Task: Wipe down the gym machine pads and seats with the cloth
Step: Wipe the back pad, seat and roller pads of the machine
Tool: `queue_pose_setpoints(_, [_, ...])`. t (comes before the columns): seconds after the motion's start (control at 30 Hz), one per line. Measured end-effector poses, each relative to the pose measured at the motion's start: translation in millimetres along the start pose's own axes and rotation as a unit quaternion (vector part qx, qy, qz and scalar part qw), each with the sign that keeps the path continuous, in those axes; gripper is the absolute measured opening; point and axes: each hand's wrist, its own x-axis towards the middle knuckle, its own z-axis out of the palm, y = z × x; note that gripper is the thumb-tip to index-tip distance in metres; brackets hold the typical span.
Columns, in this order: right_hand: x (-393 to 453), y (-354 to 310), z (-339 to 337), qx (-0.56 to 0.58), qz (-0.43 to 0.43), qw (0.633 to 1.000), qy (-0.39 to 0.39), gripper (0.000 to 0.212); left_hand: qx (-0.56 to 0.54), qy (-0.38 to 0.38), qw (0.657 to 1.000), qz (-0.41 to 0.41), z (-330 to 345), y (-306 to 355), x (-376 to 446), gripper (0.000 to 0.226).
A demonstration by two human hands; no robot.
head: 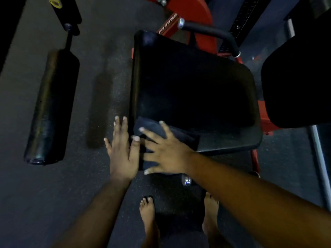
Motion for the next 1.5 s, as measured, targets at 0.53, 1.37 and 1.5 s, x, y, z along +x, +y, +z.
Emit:
queue_pose_setpoints(0.53, [-71.8, 22.7, 14.3, 0.120, 0.361, 0.925, -0.018, 0.071, 0.277, -0.125, 0.933, 0.192, 51.9, 57.5, 41.4, 0.073])
queue_pose_setpoints(1.37, [-143.6, 145.6, 22.9, 0.185, 0.715, 0.675, -0.001, 0.065, 0.418, -0.134, 0.870, 0.226, 61.9, 54.1, 126.3, 0.085])
queue_pose_setpoints(1.5, [-152.0, 85.7, 17.5, 0.214, 0.680, 0.701, -0.026, 0.066, 0.414, -0.143, 0.870, 0.227, 61.2, 58.9, 124.4, 0.086])
